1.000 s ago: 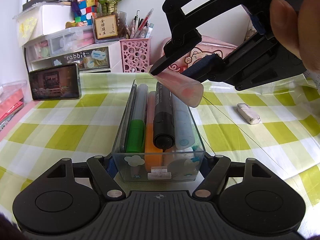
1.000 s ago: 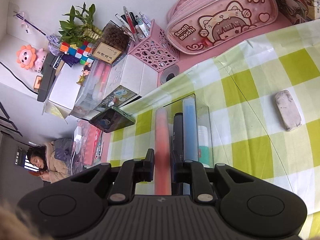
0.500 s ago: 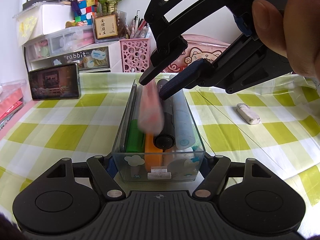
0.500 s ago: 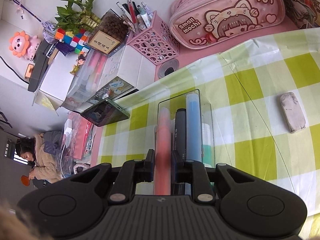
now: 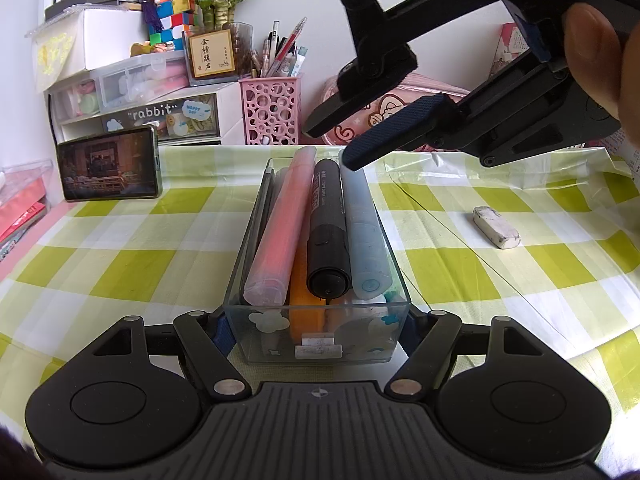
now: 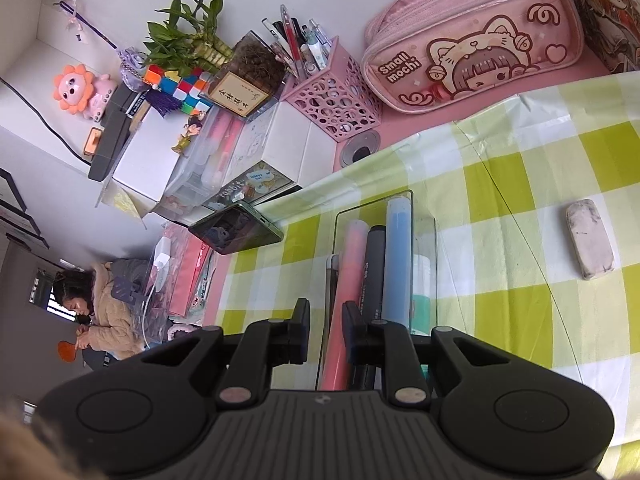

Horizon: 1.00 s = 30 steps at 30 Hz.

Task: Organize stationery
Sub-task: 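Lower the pink highlighter upright into the clear box and release it, then move the right gripper to the white eraser and grasp it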

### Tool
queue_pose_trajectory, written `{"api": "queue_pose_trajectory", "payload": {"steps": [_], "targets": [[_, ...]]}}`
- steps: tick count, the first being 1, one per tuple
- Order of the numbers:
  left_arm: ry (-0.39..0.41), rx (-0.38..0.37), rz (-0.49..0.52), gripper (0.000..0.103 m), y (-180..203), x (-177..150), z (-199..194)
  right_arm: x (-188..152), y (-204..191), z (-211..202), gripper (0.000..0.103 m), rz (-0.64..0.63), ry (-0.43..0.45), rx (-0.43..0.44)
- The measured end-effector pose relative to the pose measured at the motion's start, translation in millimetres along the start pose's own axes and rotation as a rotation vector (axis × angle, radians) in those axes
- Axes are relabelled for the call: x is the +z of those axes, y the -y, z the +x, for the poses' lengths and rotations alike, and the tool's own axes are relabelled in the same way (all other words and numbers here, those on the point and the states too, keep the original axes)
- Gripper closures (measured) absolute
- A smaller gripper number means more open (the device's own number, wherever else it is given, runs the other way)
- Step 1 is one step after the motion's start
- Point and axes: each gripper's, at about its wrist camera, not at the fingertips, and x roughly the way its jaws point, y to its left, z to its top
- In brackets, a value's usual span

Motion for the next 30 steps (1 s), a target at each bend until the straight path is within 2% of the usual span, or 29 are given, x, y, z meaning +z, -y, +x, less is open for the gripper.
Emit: {"api": "queue_pose_trajectory", "payload": {"steps": [7, 11, 18, 22, 26, 30], "targets": [[0.000, 0.000, 0.000, 0.030, 0, 0, 0, 13, 41, -29, 0.063, 0.023, 0.121, -0.098], [0.000, 0.000, 0.000, 0.030, 0, 0, 0, 20, 74, -46, 0.063, 0.036, 0.188, -0.224], [0.000, 0.000, 0.000, 0.030, 0, 0, 0, 15, 99, -42, 0.062, -0.053, 0.165, -0.388], [0.000, 0.000, 0.001, 0.030, 0, 0, 0, -1, 103, -39, 0.059, -0.123, 0.154, -0.415], [0.000, 0.000, 0.001, 0.030, 0, 0, 0, -15, 99, -40, 0.051, -0.200, 0.182, -0.429], [0.000, 0.000, 0.001, 0.030, 0, 0, 0, -27, 89, -34, 0.049, -0.297, 0.209, -0.452]]}}
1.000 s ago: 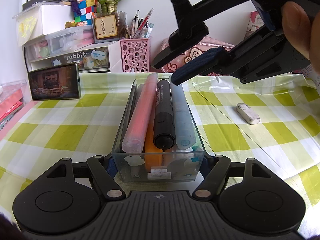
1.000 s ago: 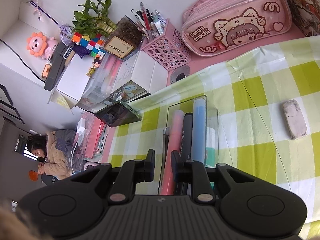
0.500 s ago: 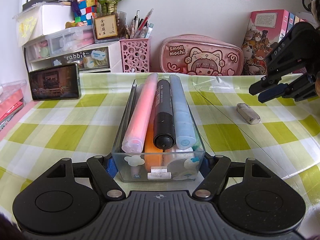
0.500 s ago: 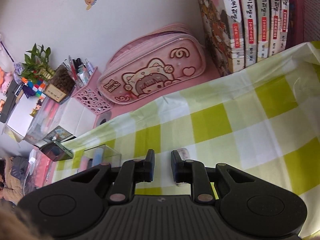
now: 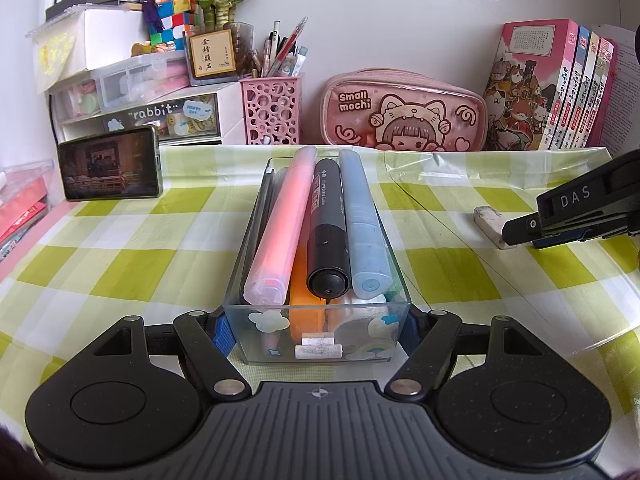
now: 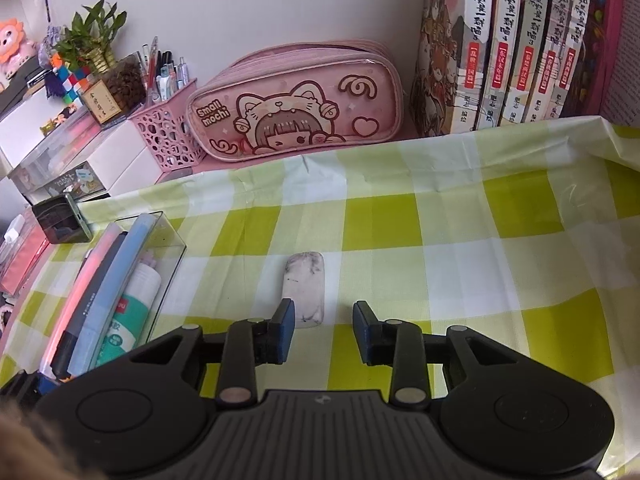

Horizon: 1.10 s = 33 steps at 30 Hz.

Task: Organize stationery
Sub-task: 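Move the right gripper to the white eraser and grasp it, then carry the white eraser over the clear box and lower it in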

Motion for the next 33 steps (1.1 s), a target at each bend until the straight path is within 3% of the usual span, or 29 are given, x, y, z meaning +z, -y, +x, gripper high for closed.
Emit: {"api": "queue_pose_trajectory", "payload": {"steps": [8, 9, 14, 33], "targets": [[0.000, 0.000, 0.001, 0.030, 0, 0, 0, -11, -33, 4, 0.050, -0.162, 0.074, -0.086], [0.000, 0.000, 0.001, 0.030, 0, 0, 0, -11, -33, 4, 0.057, -0.156, 0.084, -0.091], [0.000, 0.000, 0.001, 0.030, 0, 0, 0, -7, -29, -11, 0.057, -0.117, 0.136, -0.049], [0.000, 0.000, 0.001, 0.030, 0, 0, 0, 5, -19, -36, 0.057, 0.024, 0.177, 0.034]]}}
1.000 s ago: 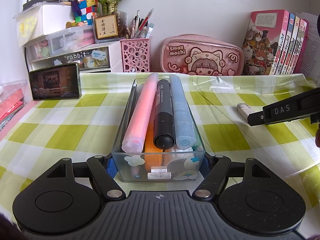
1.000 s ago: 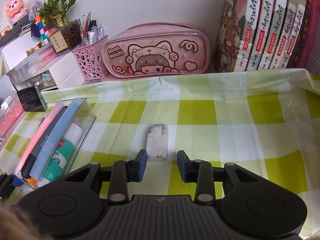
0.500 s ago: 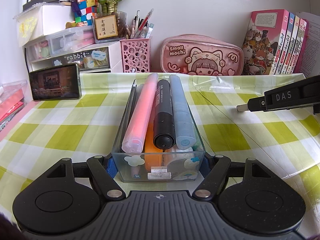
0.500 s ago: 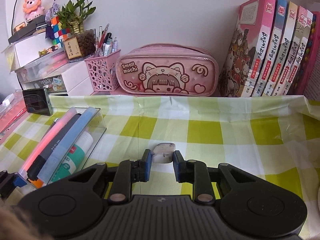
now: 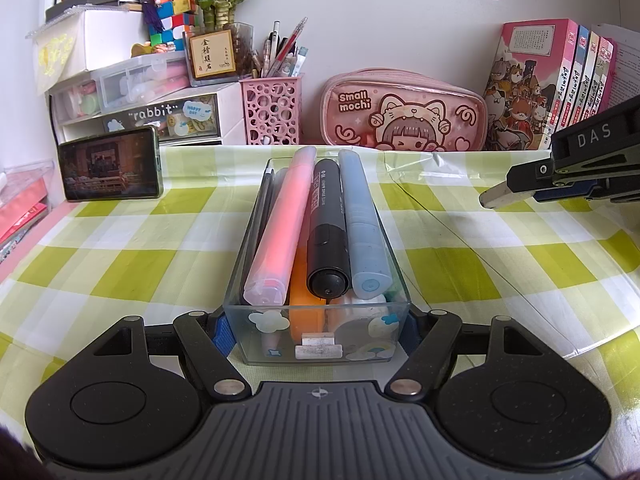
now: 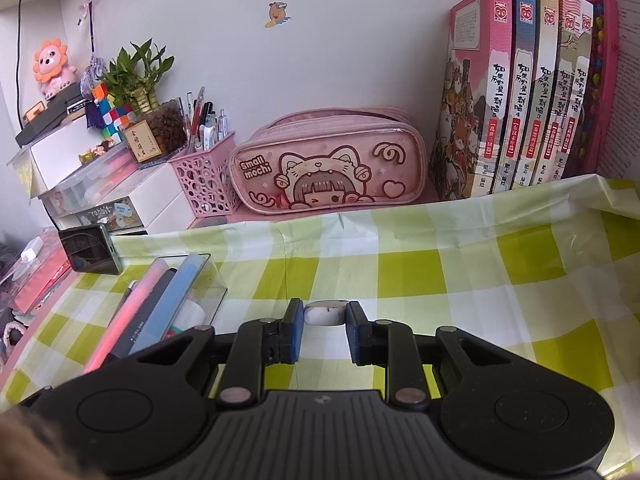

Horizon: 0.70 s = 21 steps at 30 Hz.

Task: Organize stationery
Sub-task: 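Carry the white eraser over the clear box and lower it in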

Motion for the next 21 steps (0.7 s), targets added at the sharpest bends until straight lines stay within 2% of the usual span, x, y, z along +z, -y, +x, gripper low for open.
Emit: {"api": "queue_pose_trajectory", "payload": {"steps": [15, 21], "targets": [[0.000, 0.000, 0.000, 0.030, 0, 0, 0, 10, 2, -8, 0.057, 0.103, -0.005, 0.106], [0.000, 0.000, 0.000, 0.030, 0, 0, 0, 12, 0, -7, 0.057, 0.113, -0.004, 0.116]]}}
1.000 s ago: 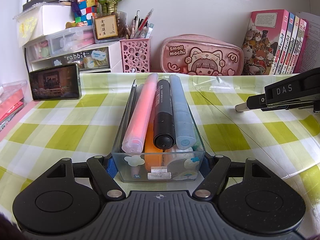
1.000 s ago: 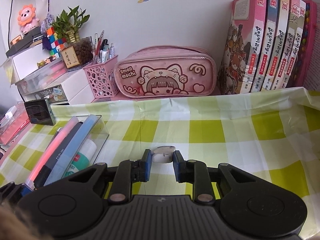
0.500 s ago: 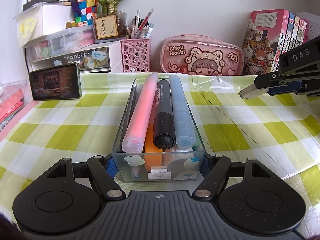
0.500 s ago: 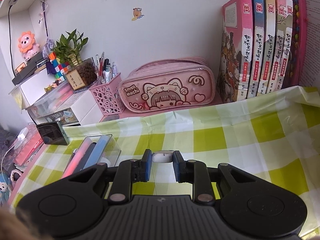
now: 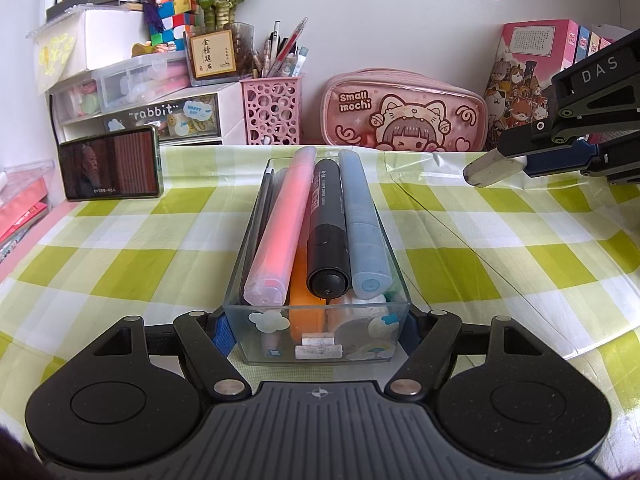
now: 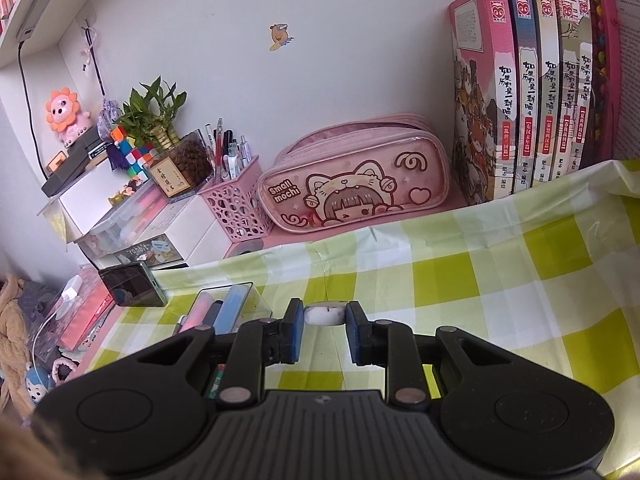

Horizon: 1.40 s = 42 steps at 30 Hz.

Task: Organize stationery
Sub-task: 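Carry the white eraser over the clear box and lower it in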

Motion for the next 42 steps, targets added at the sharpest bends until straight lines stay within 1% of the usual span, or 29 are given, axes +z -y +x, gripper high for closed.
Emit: {"api": "queue_pose_trajectory", "payload": {"steps": [9, 16, 23, 28, 32, 35, 37, 42], "targets": [[0.000, 0.000, 0.000, 0.030, 0, 0, 0, 5, 0, -1, 0.057, 0.039, -0.009, 0.023], [0.000, 0.000, 0.000, 0.030, 0, 0, 0, 13, -7, -8, 0.057, 0.059, -0.001, 0.065], [0.000, 0.001, 0.002, 0.030, 0, 0, 0, 17, -12, -3, 0.057, 0.089, -0.020, 0.116], [0.001, 0.002, 0.002, 0.030, -1, 0, -1, 23, -12, 9, 0.057, 0.131, -0.059, 0.171], [0.001, 0.002, 0.002, 0.030, -1, 0, -1, 29, -23, 25, 0.057, 0.129, -0.100, 0.225], [0.001, 0.002, 0.002, 0.030, -1, 0, -1, 32, -32, 44, 0.057, 0.133, -0.154, 0.238], [0.001, 0.002, 0.002, 0.030, -1, 0, -1, 35, -38, 52, 0.057, 0.130, -0.175, 0.249], [0.001, 0.002, 0.002, 0.030, -1, 0, -1, 48, -58, 60, 0.057, 0.083, -0.187, 0.274]]}}
